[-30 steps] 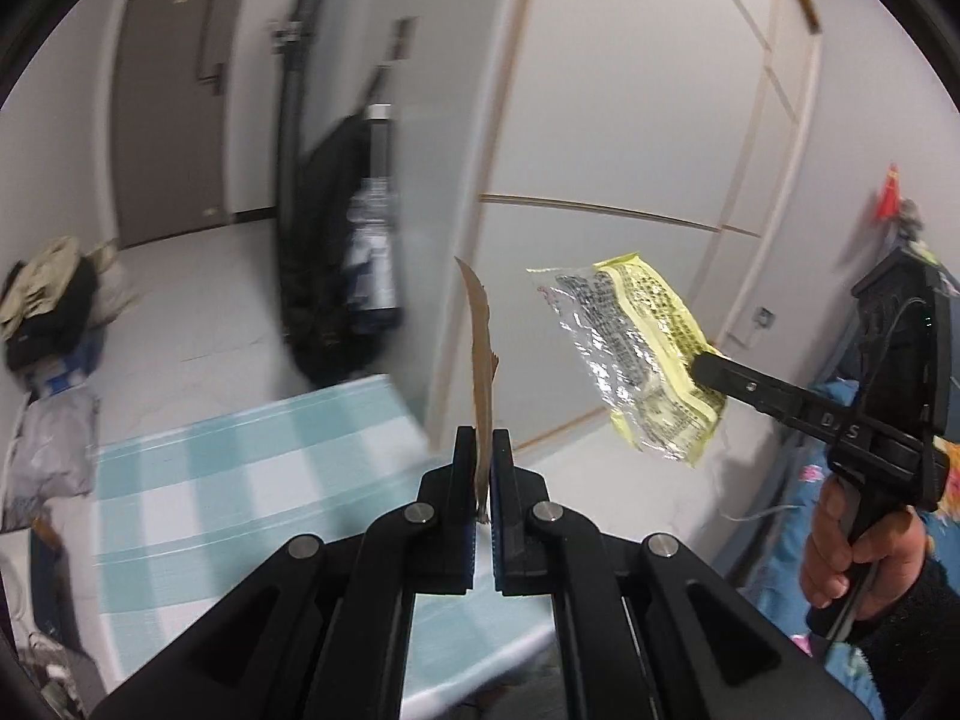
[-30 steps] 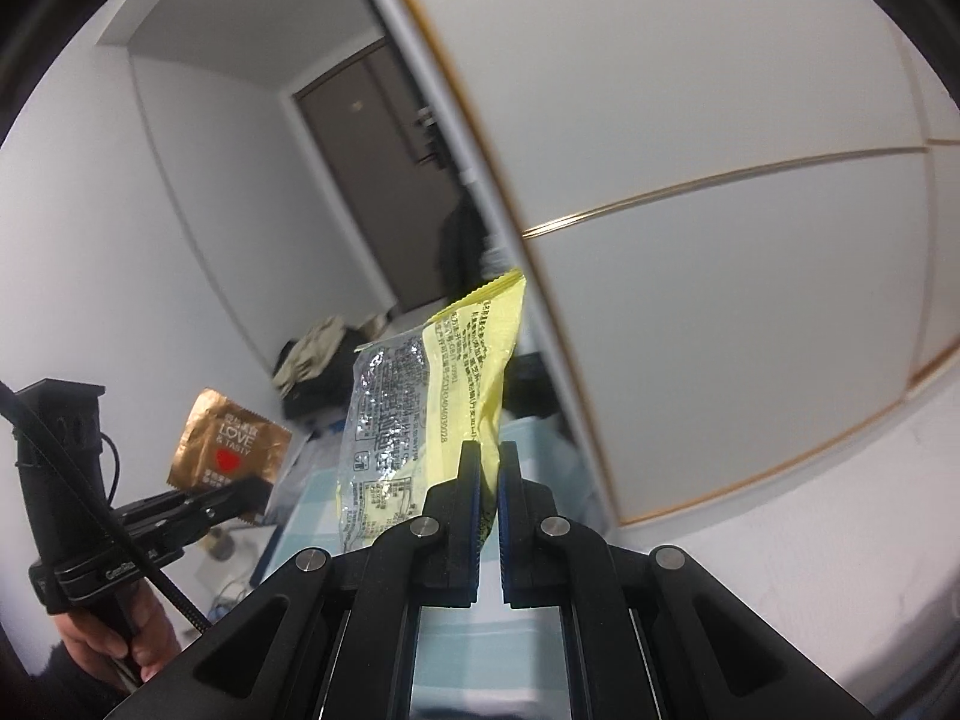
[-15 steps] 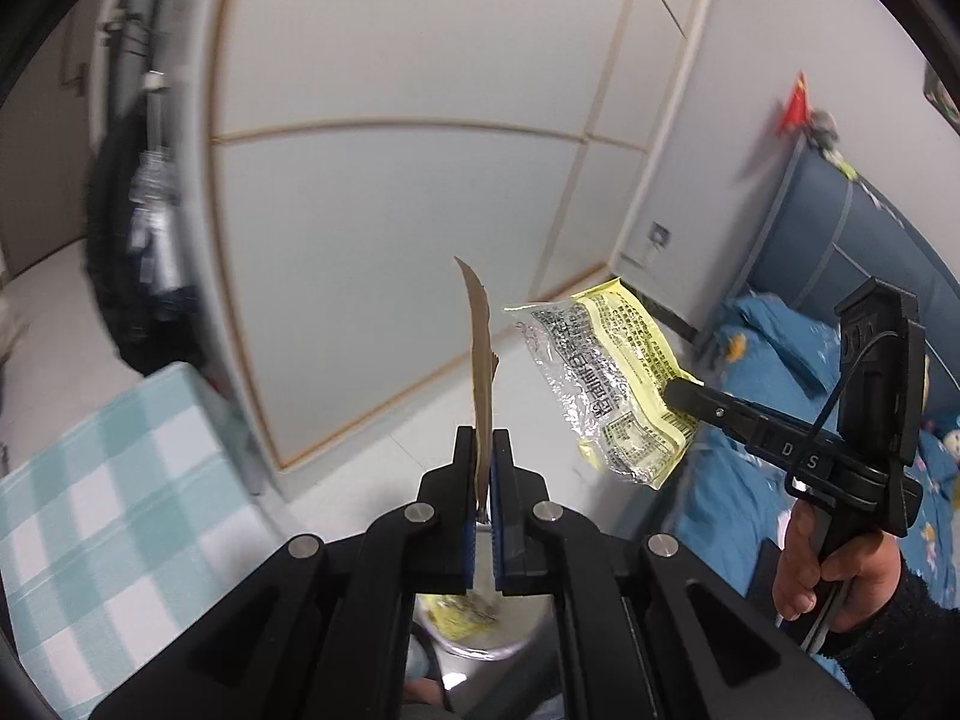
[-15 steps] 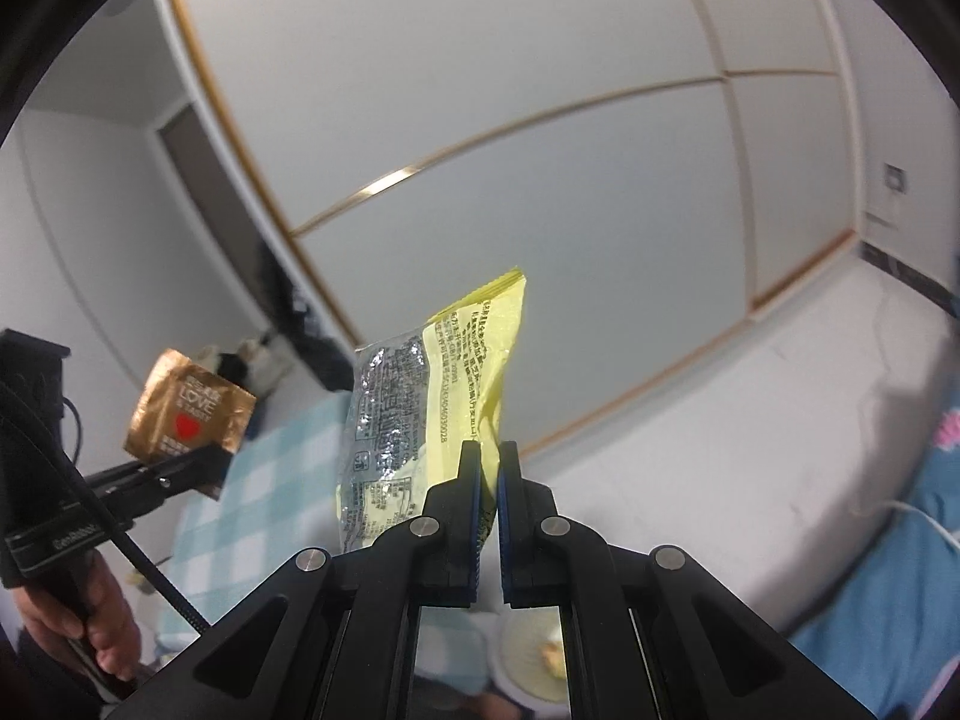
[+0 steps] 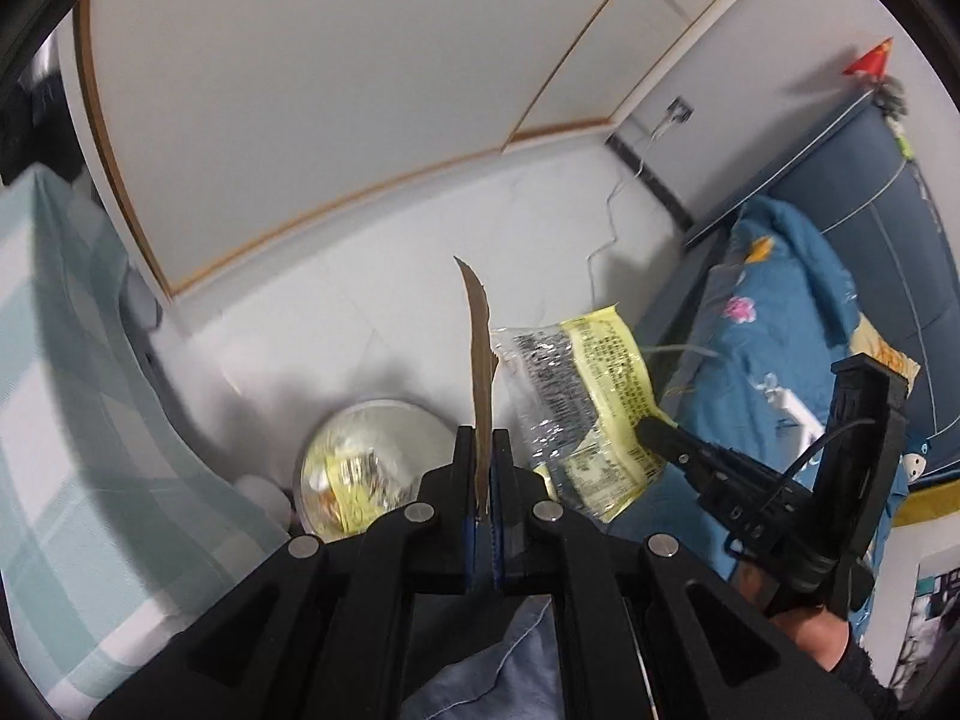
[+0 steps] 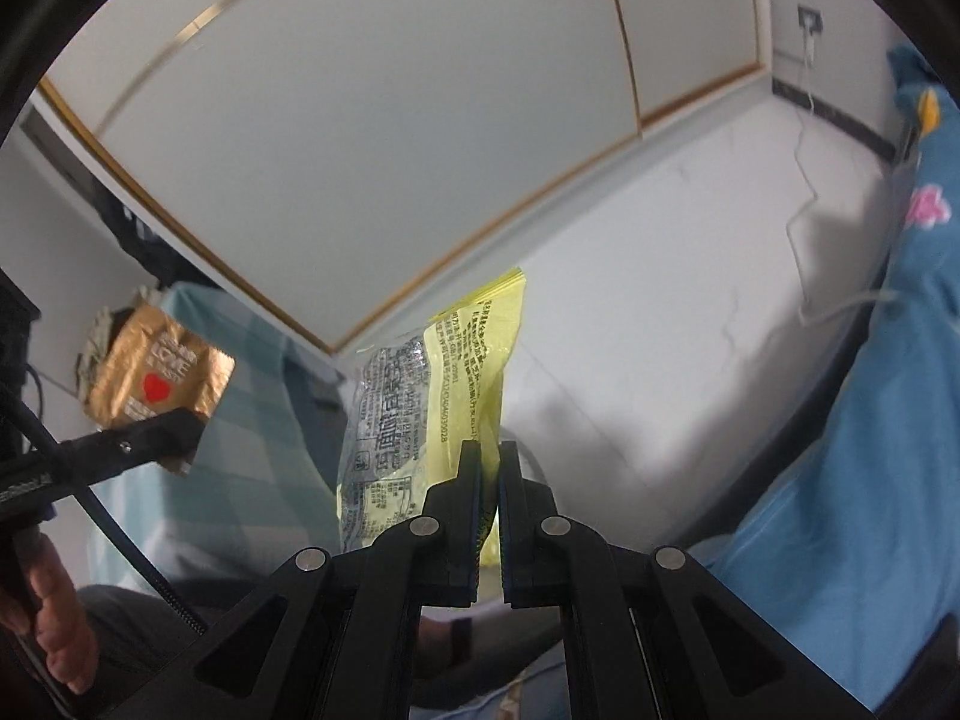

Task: Collect trash
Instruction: 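Lift both items and carry them over the white bin, then open the right gripper to drop the bag while the left drops the packet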

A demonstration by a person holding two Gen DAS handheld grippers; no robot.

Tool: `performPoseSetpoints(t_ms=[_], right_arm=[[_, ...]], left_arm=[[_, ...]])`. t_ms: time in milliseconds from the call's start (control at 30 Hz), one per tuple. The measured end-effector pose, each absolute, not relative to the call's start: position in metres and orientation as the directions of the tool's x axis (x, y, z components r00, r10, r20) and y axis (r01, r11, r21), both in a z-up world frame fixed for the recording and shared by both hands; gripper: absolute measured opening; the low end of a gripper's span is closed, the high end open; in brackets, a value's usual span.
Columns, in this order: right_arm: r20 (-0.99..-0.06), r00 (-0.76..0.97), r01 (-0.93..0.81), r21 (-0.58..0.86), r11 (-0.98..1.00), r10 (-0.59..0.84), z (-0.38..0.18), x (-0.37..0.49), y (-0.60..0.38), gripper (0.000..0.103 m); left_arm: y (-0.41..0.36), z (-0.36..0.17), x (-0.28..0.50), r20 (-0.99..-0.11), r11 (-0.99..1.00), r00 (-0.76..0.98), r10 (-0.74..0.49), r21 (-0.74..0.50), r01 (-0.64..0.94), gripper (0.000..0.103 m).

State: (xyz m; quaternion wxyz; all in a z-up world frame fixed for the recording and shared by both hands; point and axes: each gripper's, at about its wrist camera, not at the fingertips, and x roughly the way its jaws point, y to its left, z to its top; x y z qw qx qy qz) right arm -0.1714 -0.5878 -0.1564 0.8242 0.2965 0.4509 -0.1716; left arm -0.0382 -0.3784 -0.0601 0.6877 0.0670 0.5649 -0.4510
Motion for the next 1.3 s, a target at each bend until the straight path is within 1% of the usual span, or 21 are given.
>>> performPoseSetpoints(t_ms=[67,200,300,433,533,567,633,700,767,867,967,1067,1167,1300], right_arm=[[-0.869,0.494,0.564,0.315,0.763,-0.006,-0.173,-0.171,-0.586,0.004],[-0.908,0.417,0.572,0.294,0.766,0.038,-0.207,-0.154,-0.581,0.006],[-0.923,0.376,0.567,0.293,0.769,0.075,-0.227,-0.146,-0.575,0.007],[-0.931,0.353,0.565,0.291,0.773,0.092,-0.237,-0.142,-0.571,0.010],[-0.926,0.363,0.555,0.308,0.773,0.108,-0.235,-0.141,-0.573,0.021],[-0.923,0.370,0.551,0.310,0.774,0.106,-0.233,-0.142,-0.574,0.026],[-0.918,0.383,0.545,0.317,0.776,0.106,-0.229,-0.144,-0.574,0.029],[-0.914,0.394,0.548,0.322,0.772,0.102,-0.224,-0.147,-0.574,0.036],[-0.904,0.416,0.554,0.336,0.762,0.096,-0.218,-0.153,-0.575,0.039],[-0.897,0.435,0.562,0.341,0.753,0.081,-0.213,-0.159,-0.575,0.047],[-0.887,0.455,0.566,0.353,0.745,0.074,-0.205,-0.165,-0.577,0.049],[-0.878,0.474,0.579,0.369,0.727,0.068,-0.198,-0.171,-0.581,0.055],[-0.874,0.482,0.589,0.378,0.714,0.064,-0.194,-0.176,-0.583,0.058],[-0.871,0.487,0.594,0.385,0.707,0.066,-0.193,-0.176,-0.583,0.059]], left_arm=[[-0.383,-0.067,-0.040,-0.848,0.588,-0.047,-0.527,-0.404,0.700,0.000],[-0.381,-0.082,-0.037,-0.859,0.614,-0.082,-0.505,-0.425,0.666,0.000],[-0.387,-0.088,-0.033,-0.870,0.626,-0.086,-0.485,-0.414,0.661,0.000],[-0.396,-0.101,-0.031,-0.889,0.640,-0.108,-0.446,-0.400,0.656,0.000],[-0.402,-0.107,-0.033,-0.900,0.638,-0.118,-0.419,-0.385,0.667,0.000],[-0.402,-0.108,-0.033,-0.903,0.638,-0.120,-0.413,-0.381,0.669,0.000],[-0.402,-0.112,-0.030,-0.904,0.644,-0.135,-0.405,-0.386,0.660,0.000],[-0.404,-0.117,-0.027,-0.907,0.652,-0.150,-0.394,-0.391,0.649,0.000],[-0.403,-0.121,-0.024,-0.907,0.658,-0.164,-0.388,-0.397,0.639,0.000],[-0.404,-0.127,-0.023,-0.907,0.666,-0.188,-0.377,-0.406,0.625,0.000],[-0.405,-0.134,-0.024,-0.904,0.670,-0.224,-0.365,-0.422,0.610,0.000],[-0.410,-0.140,-0.030,-0.910,0.667,-0.250,-0.330,-0.412,0.621,0.000],[-0.412,-0.146,-0.033,-0.909,0.671,-0.274,-0.314,-0.416,0.614,0.000],[-0.407,-0.149,-0.027,-0.898,0.690,-0.291,-0.331,-0.441,0.575,0.000]])
